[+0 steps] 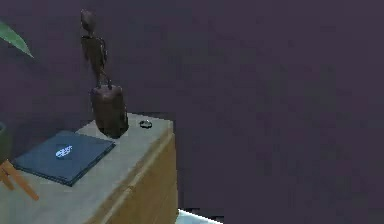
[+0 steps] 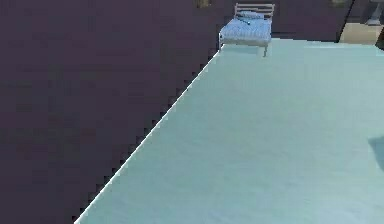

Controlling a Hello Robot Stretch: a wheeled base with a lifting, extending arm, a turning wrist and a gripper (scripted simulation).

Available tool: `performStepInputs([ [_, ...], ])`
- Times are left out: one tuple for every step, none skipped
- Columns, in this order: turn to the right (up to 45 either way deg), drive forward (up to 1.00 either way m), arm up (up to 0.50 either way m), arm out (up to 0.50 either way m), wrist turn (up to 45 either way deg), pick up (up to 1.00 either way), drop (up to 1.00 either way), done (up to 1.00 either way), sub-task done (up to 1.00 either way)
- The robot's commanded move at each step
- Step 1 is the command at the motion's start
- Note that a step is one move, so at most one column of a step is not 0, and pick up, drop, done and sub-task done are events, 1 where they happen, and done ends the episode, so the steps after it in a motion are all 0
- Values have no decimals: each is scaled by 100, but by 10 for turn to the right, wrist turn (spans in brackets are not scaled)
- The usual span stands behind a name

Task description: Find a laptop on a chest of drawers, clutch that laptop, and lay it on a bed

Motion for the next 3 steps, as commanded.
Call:
performStepInputs([
  [-450, 0, 0, 0, 0, 0, 0, 0, 0],
  [-450, 0, 0, 0, 0, 0, 0, 0, 0],
  [-330, 0, 0, 0, 0, 0, 0, 0, 0],
])
